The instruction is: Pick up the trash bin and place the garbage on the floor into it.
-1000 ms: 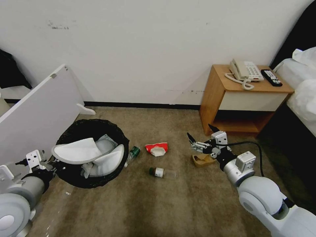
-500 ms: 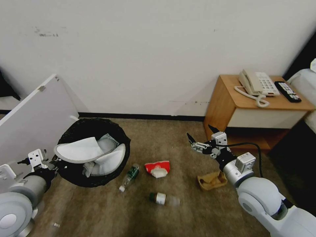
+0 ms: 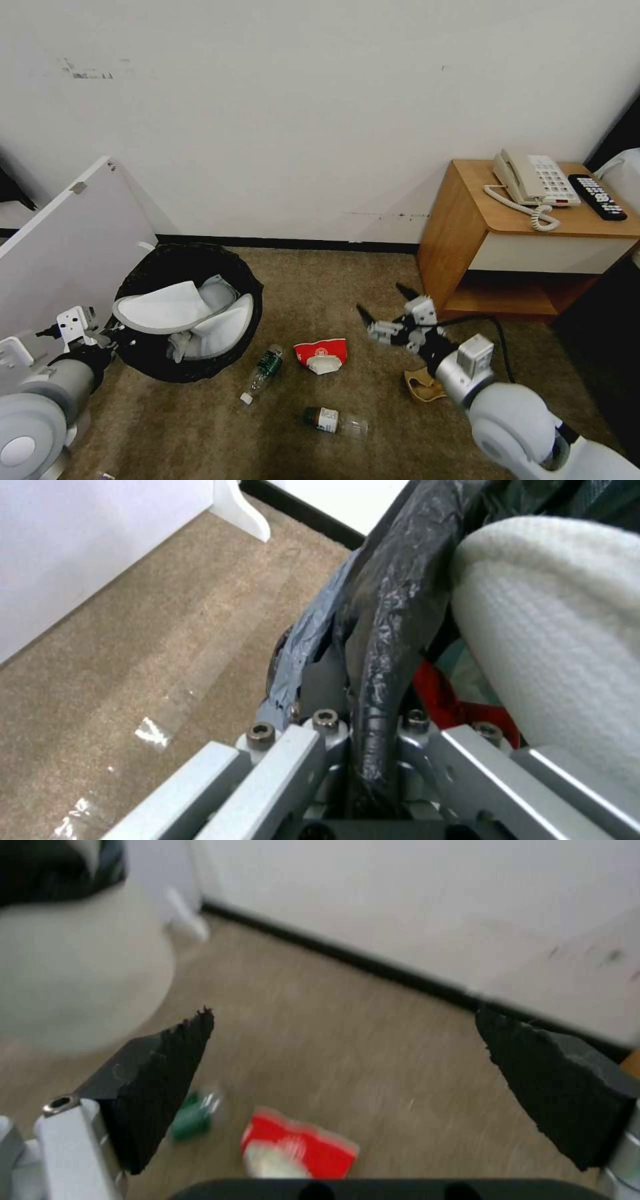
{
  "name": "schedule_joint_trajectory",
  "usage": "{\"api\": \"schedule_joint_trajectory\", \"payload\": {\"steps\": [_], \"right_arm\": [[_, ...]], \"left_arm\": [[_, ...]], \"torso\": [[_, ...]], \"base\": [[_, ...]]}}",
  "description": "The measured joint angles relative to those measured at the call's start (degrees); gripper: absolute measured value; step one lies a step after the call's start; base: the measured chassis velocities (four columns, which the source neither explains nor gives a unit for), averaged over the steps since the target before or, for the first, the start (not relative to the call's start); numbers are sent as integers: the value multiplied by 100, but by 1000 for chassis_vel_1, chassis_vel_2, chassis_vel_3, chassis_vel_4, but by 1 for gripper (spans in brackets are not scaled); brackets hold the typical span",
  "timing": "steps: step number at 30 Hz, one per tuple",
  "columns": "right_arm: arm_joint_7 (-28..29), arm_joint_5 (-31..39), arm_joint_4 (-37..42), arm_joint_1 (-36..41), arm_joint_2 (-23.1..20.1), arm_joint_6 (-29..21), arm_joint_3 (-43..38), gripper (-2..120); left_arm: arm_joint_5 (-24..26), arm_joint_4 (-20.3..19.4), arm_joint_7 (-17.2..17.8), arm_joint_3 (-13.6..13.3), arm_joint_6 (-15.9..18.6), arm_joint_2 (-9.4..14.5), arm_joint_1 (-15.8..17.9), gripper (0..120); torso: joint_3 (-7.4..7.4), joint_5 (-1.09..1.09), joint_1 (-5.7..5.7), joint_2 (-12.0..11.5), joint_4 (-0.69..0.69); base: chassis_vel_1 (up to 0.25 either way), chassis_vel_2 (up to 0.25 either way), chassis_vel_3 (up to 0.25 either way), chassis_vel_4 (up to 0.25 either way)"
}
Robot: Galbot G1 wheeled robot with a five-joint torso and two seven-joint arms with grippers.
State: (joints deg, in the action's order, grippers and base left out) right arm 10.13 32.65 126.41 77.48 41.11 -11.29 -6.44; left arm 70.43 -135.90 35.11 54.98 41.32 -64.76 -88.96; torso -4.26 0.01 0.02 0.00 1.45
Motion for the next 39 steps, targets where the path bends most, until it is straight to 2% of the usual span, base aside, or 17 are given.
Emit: {"api": "schedule_joint_trajectory", "payload": {"steps": [3, 6, 8, 13, 15, 18, 23, 25, 26, 29, 39], "right_arm": [[-17, 25, 28, 55, -160, -120, 84, 100], [79, 368, 137, 37, -407, -373, 234, 100], [230, 776, 213, -232, -714, -622, 500, 100], [272, 1353, 227, -752, -1001, -891, 789, 100], [284, 1946, 215, -1184, -1189, -1141, 961, 100], [233, 2223, 159, -1497, -1305, -1259, 1151, 100], [147, 2531, -61, -2251, -1224, -1348, 1961, 100], [130, 2679, -250, -2862, -1020, -1428, 2555, 100], [130, 2679, -250, -2862, -1020, -1428, 2555, 100], [-59, 2794, -495, -3390, -835, -1751, 2995, 100], [-190, 2868, -717, -3726, -815, -1996, 3581, 100]], "left_arm": [[-15, 5, -12, 12, 0, -20, -1, 2], [-26, 6, -32, 32, 0, -36, 6, 2], [-30, 2, -46, 32, 2, -62, 36, 2], [-86, -8, -93, 14, 11, -122, 53, 2], [-258, -11, -177, -41, 25, -210, 61, 2], [-445, 8, -272, -130, 26, -272, 84, 2], [-635, 45, -349, -311, 23, -358, 160, 2], [-662, 91, -353, -387, 14, -391, 253, 2], [-662, 91, -353, -387, 14, -391, 253, 2], [-671, 172, -362, -451, 5, -394, 373, 2], [-713, 312, -453, -605, 1, -363, 518, 2]], "torso": [[0, -1, 0, 0, 0], [0, 0, 0, 0, -1], [-1, -1, 0, 0, -1], [-1, 0, 0, 0, -2], [-1, 0, 0, 0, -3], [-1, -1, 0, 0, 0], [-1, -1, 0, 1, -1], [-1, 1, 0, 1, -1], [-1, 1, 0, 1, -1], [-1, -1, 0, 1, -3], [-2, -1, 0, 1, 0]], "base": [[0, 0, 0, 0], [0, 0, 0, 0], [0, 0, 0, 0], [0, 0, 0, 0], [0, 0, 0, 0], [0, 0, 0, 0], [0, 0, 0, 0], [0, 0, 0, 0], [0, 0, 0, 0], [0, 0, 0, 0], [0, 0, 0, 0]]}}
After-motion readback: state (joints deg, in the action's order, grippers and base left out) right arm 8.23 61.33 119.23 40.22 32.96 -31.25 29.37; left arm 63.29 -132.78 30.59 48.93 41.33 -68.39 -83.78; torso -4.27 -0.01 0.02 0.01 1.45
